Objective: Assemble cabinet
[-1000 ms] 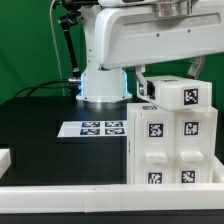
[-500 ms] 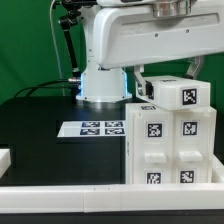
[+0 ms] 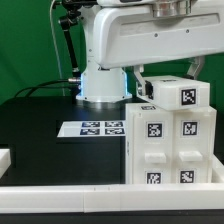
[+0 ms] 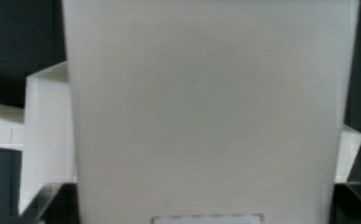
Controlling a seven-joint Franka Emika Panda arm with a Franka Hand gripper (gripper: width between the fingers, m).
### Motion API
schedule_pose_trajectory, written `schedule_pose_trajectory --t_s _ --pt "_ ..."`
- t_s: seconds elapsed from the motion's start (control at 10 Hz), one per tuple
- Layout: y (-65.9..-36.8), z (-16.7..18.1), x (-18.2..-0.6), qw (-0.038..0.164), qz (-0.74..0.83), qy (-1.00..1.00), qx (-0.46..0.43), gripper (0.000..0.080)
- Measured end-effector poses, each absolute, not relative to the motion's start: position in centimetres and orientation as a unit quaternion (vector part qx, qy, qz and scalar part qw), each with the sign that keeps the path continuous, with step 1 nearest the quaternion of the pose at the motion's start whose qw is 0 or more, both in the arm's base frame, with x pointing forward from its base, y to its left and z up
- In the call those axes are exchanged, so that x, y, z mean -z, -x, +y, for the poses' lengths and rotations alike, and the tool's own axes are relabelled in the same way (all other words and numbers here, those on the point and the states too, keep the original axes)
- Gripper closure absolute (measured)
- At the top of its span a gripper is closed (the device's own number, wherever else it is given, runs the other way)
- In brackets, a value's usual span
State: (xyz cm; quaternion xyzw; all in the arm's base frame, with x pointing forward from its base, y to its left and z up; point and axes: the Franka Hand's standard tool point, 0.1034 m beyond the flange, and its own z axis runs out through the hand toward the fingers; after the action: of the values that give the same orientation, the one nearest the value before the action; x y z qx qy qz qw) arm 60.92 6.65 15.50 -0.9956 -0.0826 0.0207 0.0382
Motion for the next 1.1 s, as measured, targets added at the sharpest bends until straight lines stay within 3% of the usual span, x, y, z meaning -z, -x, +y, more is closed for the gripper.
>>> schedule_pose_trajectory --t_s 1.1 --pt "-60.8 7.7 -15.5 0.037 0.335 0.941 -0.017 0.0239"
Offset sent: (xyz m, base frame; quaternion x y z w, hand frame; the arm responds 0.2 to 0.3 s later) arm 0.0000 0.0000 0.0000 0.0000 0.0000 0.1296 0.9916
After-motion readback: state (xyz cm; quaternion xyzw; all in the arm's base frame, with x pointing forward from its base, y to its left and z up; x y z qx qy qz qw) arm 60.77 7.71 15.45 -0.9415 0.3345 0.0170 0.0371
